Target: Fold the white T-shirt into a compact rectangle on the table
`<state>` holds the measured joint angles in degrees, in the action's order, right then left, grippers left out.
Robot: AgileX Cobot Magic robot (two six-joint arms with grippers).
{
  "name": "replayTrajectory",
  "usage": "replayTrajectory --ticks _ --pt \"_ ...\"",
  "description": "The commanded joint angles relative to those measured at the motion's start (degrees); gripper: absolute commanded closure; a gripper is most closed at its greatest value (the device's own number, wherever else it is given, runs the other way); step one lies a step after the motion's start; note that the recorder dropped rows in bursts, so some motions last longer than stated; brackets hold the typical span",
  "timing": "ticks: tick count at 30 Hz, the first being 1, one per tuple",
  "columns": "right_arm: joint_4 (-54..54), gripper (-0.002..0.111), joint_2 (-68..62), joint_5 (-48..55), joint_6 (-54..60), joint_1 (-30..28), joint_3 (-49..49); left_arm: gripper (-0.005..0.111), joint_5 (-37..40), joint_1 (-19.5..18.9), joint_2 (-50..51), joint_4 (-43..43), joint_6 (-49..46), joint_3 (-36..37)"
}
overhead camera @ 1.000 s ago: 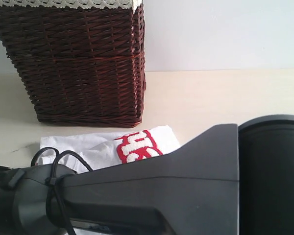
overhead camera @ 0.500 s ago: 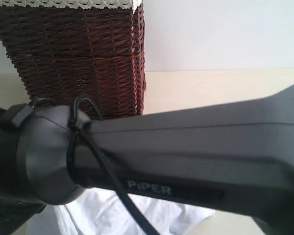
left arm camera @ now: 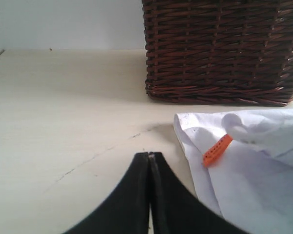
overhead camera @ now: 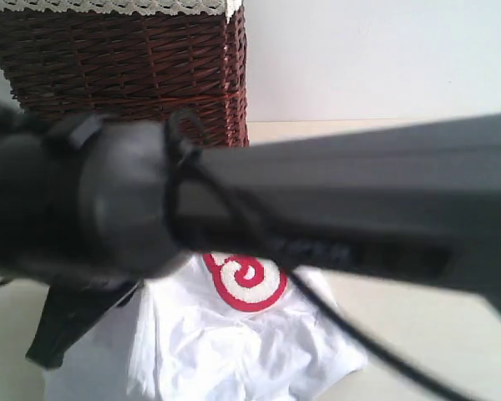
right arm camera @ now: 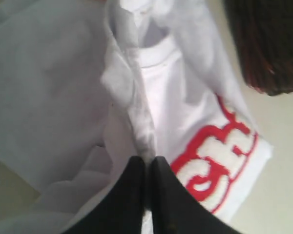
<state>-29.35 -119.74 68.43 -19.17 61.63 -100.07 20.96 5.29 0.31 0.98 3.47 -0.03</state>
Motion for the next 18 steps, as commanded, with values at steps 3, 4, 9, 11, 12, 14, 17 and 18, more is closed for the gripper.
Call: replayTrajectory --ticks 3,4,9,11,12,14,17,18 --pt "-2.4 0.108 12.1 1.5 -0.5 -6.8 3.9 0.107 -0.7 -0.2 -0.3 0.1 0.0 0.0" --pt "-2.4 0.108 14.5 1.5 -0.6 -7.8 5.1 0.107 -0.7 -0.2 -0.3 0.1 0.0 0.0" --pt "-2.0 0.108 26.3 1.5 -2.1 -13.3 13.2 0.107 -0.7 -0.2 -0.3 0.1 0.0 0.0" --pt "-3.1 0.108 30.3 1.5 -2.4 -16.2 17.9 0.107 -0.7 -0.2 -0.3 0.1 0.0 0.0" --pt "-4.0 0.108 31.7 1.5 -3.6 -17.6 19.9 0.107 -0.7 -0.2 -0.3 0.1 0.0 0.0" --pt "-6.8 0.108 34.3 1.5 -5.3 -21.4 24.6 0.107 -0.7 -0.2 -0.3 0.1 0.0 0.0" --pt "-9.7 0.108 36.3 1.5 -7.0 -27.4 29.8 0.107 -0.7 -0.2 -0.3 0.1 0.0 0.0" --pt "-9.8 0.108 36.6 1.5 -7.0 -29.3 31.2 0.107 -0.7 -0.2 -0.3 0.1 0.0 0.0"
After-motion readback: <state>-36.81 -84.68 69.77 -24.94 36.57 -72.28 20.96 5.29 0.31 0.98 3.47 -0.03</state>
